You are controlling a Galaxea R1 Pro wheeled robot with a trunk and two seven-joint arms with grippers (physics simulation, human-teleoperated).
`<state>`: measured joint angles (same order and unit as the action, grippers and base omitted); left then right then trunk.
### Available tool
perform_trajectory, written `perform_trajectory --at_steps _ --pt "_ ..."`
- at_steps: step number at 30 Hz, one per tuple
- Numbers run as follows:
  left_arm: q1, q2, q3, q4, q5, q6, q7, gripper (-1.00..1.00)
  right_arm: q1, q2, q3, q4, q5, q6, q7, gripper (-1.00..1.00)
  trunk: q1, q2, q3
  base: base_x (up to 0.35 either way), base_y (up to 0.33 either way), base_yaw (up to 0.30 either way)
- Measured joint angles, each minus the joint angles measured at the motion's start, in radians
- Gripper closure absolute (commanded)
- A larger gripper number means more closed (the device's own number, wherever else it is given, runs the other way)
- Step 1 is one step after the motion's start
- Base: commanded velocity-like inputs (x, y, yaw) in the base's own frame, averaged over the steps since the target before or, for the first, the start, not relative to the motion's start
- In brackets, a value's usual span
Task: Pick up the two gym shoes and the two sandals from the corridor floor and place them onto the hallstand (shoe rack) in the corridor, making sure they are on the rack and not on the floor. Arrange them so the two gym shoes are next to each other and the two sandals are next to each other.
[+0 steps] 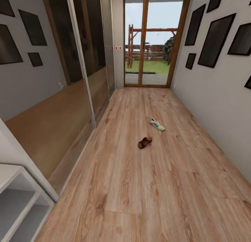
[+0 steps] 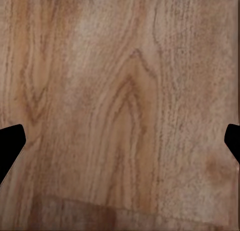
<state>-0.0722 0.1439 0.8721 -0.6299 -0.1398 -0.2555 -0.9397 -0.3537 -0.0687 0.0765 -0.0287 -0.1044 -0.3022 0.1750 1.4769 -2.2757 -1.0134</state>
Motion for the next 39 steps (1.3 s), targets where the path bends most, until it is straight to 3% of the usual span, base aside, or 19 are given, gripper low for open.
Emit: perform_trajectory --at_steps 16,26,39 --pt "0.000 -0.003 -0.001 0.001 -0.002 0.000 0.001 -1.00 0.000 0.000 0.002 -0.014 -0.002 -0.006 -0.001 -1.00 0.000 0.000 0.000 0.337 -0.068 0.000" --pt "0.000 -0.005 -0.003 0.002 -0.005 0.000 0.001 -1.00 0.000 -0.027 -0.005 -0.164 -0.004 -0.005 0.000 -1.00 0.000 0.000 0.000 0.337 -0.070 0.000" --pt "0.000 -0.003 -0.002 0.002 -0.002 0.000 0.001 -1.00 0.000 -0.034 0.004 -0.195 -0.001 -0.005 0.003 -1.00 0.000 0.000 0.000 0.334 -0.079 0.000"
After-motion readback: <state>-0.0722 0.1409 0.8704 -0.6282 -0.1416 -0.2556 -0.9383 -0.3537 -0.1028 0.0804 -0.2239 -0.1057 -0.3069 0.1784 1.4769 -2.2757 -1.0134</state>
